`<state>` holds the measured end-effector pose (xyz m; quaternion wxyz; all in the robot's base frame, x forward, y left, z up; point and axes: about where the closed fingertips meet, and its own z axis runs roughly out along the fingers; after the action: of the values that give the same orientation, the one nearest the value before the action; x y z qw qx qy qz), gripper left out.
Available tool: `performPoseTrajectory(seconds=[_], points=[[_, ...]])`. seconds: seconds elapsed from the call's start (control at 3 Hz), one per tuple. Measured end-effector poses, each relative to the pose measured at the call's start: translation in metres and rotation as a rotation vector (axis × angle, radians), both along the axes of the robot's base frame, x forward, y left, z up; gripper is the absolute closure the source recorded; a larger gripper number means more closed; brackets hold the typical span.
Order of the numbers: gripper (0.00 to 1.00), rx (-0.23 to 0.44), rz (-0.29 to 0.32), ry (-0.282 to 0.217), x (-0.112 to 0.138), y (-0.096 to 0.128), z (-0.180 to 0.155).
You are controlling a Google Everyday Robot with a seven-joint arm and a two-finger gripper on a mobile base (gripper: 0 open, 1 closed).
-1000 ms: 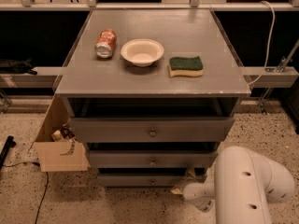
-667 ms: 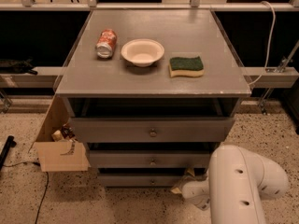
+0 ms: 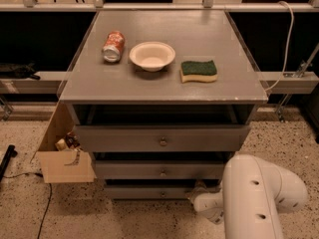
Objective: Open bottom drawer
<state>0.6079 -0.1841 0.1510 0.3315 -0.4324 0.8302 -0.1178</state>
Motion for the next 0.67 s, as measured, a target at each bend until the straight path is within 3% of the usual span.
performPoseTrajectory(seconds=[0.67], points=[[0.95, 0.022, -0.034, 0.009, -0.011, -0.004, 0.003]])
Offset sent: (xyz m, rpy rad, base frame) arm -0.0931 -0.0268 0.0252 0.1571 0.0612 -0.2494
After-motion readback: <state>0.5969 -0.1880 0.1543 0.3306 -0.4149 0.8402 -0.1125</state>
